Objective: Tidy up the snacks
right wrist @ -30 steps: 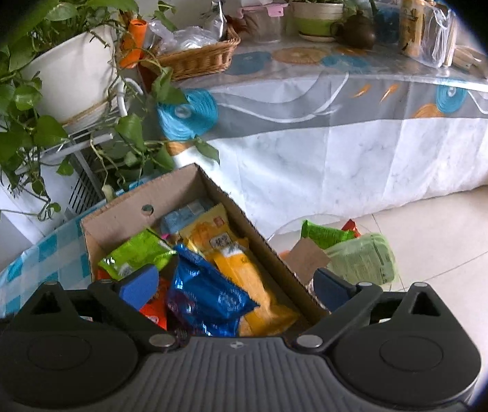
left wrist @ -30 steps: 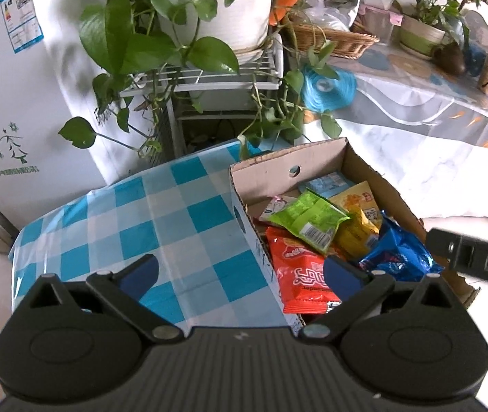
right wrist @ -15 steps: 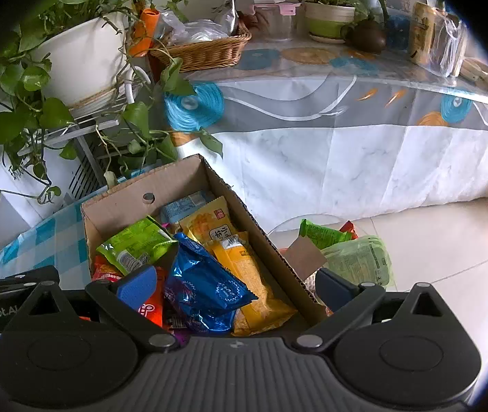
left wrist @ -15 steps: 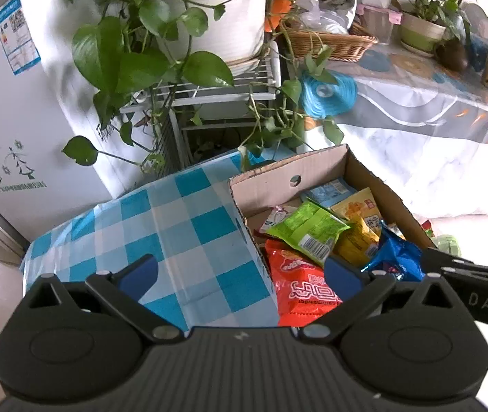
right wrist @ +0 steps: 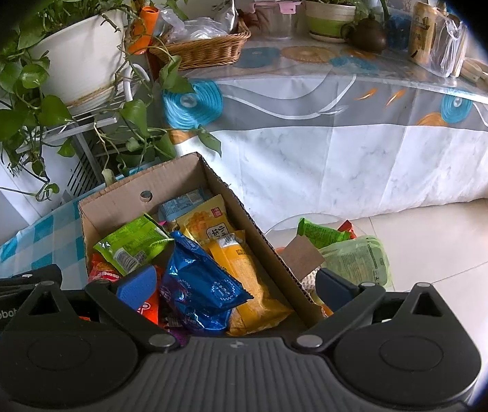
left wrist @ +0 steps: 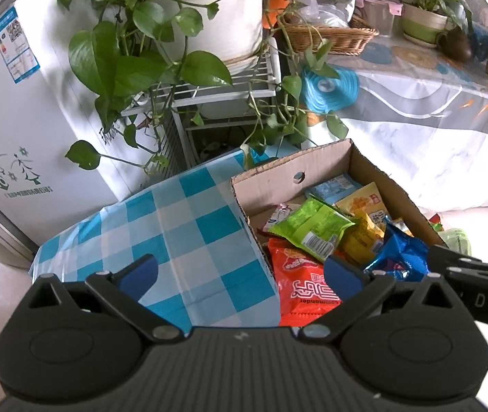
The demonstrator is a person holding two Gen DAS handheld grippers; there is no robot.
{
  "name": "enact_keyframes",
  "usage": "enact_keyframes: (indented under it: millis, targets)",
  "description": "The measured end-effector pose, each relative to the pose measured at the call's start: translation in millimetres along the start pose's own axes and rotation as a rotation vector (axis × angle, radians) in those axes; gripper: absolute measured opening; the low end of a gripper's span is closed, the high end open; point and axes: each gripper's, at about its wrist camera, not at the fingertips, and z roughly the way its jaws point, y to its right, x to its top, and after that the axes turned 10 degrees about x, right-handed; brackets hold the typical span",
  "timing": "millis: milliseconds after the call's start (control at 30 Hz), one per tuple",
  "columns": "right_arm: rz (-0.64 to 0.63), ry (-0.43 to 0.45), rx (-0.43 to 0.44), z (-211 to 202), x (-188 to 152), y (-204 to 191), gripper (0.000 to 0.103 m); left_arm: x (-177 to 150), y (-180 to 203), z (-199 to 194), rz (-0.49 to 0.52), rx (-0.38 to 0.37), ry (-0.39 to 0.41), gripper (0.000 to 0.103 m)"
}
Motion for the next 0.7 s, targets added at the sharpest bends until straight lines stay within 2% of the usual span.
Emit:
enact_keyframes:
  millis: [700]
  targets:
    - [-0.004,0.005,0.018,-0.8,0.3,-0.3,0.102,-0.4,-1.6,0.2,-0.004,-0.005,-0.013,0.099]
